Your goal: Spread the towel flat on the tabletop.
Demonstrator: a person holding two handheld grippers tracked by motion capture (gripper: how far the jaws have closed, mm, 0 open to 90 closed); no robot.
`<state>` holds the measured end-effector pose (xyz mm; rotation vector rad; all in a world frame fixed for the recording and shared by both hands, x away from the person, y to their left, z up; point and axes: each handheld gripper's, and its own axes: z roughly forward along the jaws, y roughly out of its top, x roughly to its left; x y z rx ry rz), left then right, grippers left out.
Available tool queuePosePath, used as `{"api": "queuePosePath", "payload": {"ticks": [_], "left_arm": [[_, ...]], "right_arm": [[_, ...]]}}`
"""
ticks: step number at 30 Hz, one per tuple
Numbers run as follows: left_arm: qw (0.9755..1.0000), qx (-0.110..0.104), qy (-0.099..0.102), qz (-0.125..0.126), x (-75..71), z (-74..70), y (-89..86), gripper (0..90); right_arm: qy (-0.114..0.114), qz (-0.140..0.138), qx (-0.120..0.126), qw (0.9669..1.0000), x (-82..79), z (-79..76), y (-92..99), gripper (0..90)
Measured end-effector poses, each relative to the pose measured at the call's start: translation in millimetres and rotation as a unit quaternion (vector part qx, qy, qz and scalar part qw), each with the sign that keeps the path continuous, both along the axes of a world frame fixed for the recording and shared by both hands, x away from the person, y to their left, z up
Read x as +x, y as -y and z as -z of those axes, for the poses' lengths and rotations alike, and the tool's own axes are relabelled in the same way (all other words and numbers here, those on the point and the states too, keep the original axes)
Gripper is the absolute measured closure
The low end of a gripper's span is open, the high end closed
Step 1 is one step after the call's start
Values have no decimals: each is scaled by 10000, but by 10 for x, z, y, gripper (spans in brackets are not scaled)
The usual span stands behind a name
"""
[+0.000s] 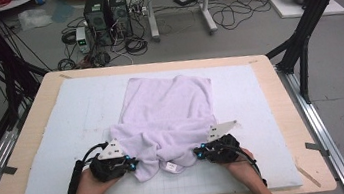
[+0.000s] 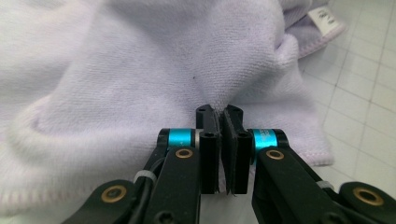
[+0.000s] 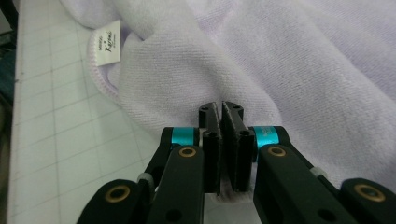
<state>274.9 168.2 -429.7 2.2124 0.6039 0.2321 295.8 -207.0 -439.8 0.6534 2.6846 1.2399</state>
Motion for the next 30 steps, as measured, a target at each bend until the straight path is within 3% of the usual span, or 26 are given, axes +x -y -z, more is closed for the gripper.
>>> {"api": "queuePosePath", "payload": {"ticks": [7,10,15,19,22,25,28,30], "left_arm": [[9993,-258,182,-193,-105,-194,-235,861],[9990,-275,221,-266,-110,-254,-319,861],[9972,-371,340,-544,-31,-339,-419,861],[9954,-334,375,-813,176,-353,-444,860],[9941,-231,297,-1015,374,-311,-436,860],[9930,-22,138,-1172,599,-183,-377,860],[9934,229,-80,-1124,707,-36,-303,860],[9929,181,-49,-1171,738,-11,-293,857]], "right_arm": [[241,-33,285,9993,-155,-229,103,869],[370,-45,419,9984,-250,-359,159,869],[611,18,315,9976,-322,-531,221,869],[681,120,48,9976,-150,-551,219,868],[693,333,-88,9970,123,-531,226,868],[538,544,-161,9969,394,-454,233,869],[318,672,-387,9965,632,-300,196,868],[120,757,-423,9962,743,-184,196,868]]}}
